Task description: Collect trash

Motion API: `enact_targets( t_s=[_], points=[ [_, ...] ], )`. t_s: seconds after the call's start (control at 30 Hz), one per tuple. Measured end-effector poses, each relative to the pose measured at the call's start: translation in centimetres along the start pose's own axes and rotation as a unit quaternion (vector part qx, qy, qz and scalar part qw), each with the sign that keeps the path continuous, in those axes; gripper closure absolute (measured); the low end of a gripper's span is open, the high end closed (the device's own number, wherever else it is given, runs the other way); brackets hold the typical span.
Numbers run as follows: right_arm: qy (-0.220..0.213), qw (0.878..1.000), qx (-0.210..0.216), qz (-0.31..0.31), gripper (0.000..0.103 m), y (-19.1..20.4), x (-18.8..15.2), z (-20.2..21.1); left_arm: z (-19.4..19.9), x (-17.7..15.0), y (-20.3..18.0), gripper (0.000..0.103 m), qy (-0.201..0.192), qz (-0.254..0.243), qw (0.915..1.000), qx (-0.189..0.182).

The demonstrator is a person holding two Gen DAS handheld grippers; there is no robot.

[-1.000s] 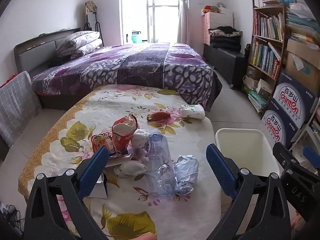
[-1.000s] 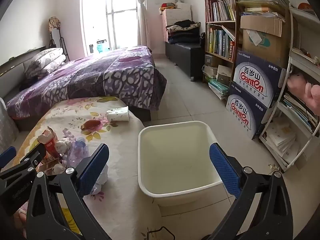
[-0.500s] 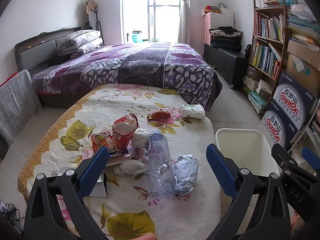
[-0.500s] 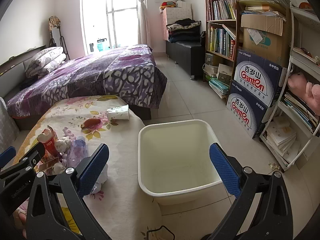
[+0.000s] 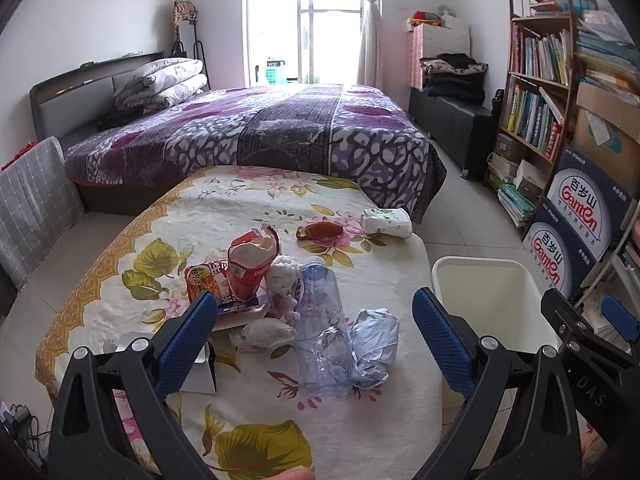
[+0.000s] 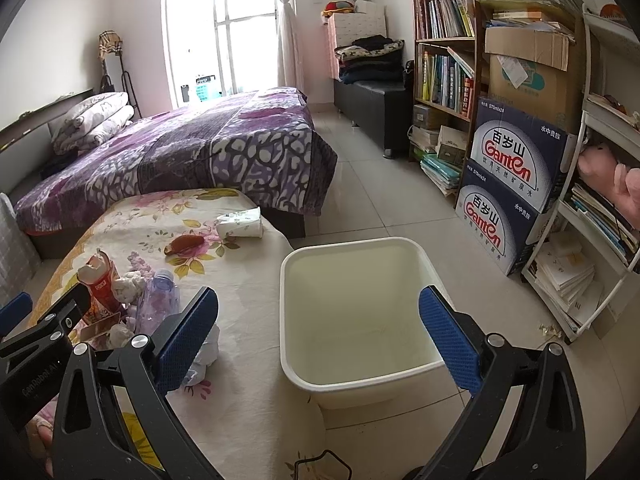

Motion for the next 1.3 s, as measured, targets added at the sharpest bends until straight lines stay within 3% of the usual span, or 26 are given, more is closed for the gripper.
enact_targets(
  t_s=[1.3],
  points=[
    [0.004,1.0,0.003,-0.002,0.007,-0.02,-0.05,-0.12,-0.08,-0.28,0.31,0.008,0.002,0.002,1.0,0.0]
  ],
)
Point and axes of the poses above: each gripper's, at about its wrist camera, not at the fingertips, and z roughly against the way its jaws point, y to its left, x to its top, the point moved 8 cm from there along -z, roughly the way its jaws point, and after that the axes turned 8 degrees about -x, right-handed, at the moved point
